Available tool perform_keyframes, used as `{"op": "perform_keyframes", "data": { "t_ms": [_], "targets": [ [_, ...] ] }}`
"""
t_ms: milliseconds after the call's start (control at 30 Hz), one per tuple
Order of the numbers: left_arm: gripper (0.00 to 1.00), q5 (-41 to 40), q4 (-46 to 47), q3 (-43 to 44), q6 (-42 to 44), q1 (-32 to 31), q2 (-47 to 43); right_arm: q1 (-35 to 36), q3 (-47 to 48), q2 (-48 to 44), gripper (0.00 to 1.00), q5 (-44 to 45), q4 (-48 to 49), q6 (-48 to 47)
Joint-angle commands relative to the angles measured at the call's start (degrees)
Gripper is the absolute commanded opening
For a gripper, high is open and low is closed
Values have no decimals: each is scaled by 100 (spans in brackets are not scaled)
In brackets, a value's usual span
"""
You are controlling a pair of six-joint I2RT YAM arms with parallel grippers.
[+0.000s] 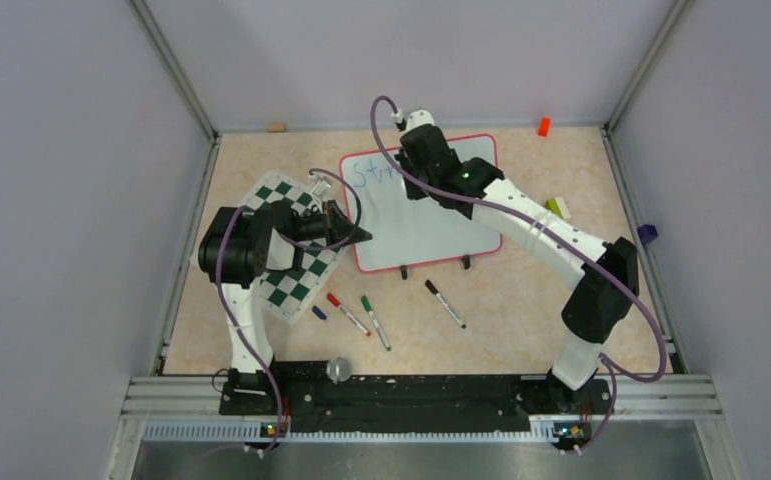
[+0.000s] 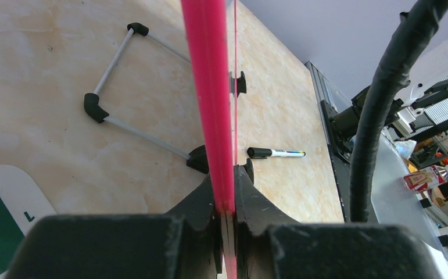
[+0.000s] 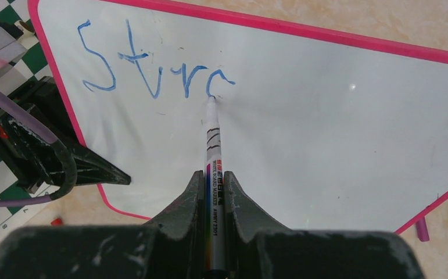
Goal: Write a sentence on the whiteboard
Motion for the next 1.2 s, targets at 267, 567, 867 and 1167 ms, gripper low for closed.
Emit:
{"op": "perform_keyframes", "data": {
  "t_ms": [267,567,867,1167],
  "targets": [
    [5,-56,846,23,528,53,-27,-77,266,-20,0,660,-178,-80],
    [5,-45,846,23,522,53,-31,-116,712,249,0,640,-178,-184],
    [5,-48,846,27,539,58,-27,-121,879,381,0,342,-136,-152],
    [5,-44,846,27,531,56,-27,-116,779,331,0,-23,-19,-69]
  ]
}}
